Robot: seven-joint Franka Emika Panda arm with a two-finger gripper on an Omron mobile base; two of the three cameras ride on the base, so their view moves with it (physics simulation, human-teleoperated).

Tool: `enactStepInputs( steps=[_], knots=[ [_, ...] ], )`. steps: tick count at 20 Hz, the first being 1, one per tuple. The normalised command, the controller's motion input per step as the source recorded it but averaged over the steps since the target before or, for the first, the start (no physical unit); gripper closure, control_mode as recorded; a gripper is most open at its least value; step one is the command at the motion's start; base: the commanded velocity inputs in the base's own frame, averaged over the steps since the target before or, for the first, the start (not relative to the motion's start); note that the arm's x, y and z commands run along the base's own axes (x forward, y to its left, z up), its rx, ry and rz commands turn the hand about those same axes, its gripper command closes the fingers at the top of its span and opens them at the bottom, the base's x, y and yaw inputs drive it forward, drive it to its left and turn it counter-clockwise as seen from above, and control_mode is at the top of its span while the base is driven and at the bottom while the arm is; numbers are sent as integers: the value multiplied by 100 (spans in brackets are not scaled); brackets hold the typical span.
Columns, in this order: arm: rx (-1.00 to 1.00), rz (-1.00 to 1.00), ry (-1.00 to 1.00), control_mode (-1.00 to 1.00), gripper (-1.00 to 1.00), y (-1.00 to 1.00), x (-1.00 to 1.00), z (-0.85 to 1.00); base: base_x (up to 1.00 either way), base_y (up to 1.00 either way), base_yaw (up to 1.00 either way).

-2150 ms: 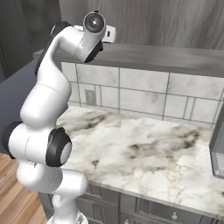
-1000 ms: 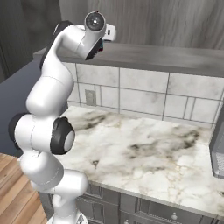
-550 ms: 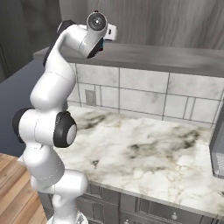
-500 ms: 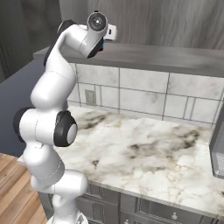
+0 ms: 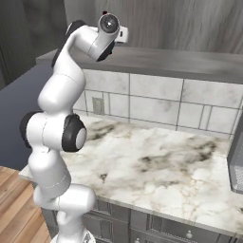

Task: Open the cabinet directly in front. Then move the beer and the mug to the dining counter with the candle on it.

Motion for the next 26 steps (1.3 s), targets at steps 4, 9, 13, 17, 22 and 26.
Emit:
enactStepInputs(
  steps=[4, 9, 13, 17, 22, 26],
  knots=[
    [0, 2, 0, -100, -100, 0, 22, 0, 0, 0, 0],
    [-3, 1, 0, -100, 100, 0, 15, -2, 0, 0, 0],
    [0, 0, 0, -100, 100, 0, 3, 0, 0, 0, 0],
    [0, 0, 0, -100, 100, 0, 0, 0, 0, 0, 0],
    [2, 0, -16, -100, 100, -1, -2, 8, 0, 0, 0],
    [2, 1, -19, -100, 100, -1, -1, 2, 0, 0, 0]
  ],
)
